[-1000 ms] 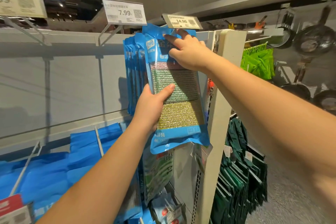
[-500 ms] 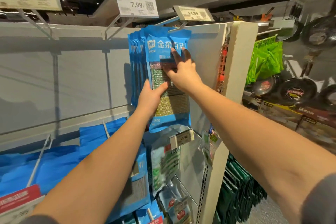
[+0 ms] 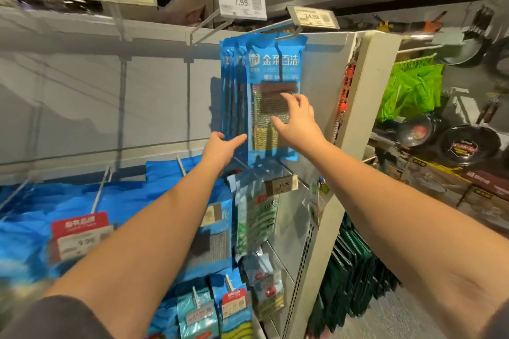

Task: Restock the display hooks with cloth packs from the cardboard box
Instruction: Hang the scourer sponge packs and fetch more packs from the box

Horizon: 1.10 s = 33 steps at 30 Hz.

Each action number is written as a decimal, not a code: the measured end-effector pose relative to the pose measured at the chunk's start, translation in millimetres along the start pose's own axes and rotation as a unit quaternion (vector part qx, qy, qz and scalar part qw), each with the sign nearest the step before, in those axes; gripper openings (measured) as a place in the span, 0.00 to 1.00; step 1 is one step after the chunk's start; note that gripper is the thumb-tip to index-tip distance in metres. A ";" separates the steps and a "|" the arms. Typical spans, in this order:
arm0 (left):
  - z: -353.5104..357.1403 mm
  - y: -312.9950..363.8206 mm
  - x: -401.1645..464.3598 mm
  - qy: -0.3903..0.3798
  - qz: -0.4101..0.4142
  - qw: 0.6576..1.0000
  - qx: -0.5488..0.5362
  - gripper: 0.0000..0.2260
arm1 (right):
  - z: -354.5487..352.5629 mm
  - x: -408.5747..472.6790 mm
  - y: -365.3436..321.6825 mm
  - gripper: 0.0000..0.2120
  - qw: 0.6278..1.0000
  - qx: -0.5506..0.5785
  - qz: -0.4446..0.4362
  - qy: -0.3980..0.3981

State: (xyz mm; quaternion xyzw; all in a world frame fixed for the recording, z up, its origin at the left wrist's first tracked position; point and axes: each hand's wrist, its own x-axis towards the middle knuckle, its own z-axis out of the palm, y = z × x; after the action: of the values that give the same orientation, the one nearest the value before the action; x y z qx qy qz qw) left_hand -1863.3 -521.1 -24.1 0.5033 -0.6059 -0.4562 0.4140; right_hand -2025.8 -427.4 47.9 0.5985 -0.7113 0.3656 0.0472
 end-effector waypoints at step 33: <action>-524.1 -361.5 -859.2 0.238 -0.409 0.854 0.216 0.19 | 219.7 -779.2 -457.9 0.21 0.695 -0.020 -0.342 -0.633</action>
State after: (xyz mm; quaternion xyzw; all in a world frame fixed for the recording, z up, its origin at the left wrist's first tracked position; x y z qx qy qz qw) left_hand -1146.3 228.2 -284.8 0.8754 -0.3119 -0.3085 0.2030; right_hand -1321.2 75.0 -293.0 0.8891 -0.3268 -0.1549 -0.2804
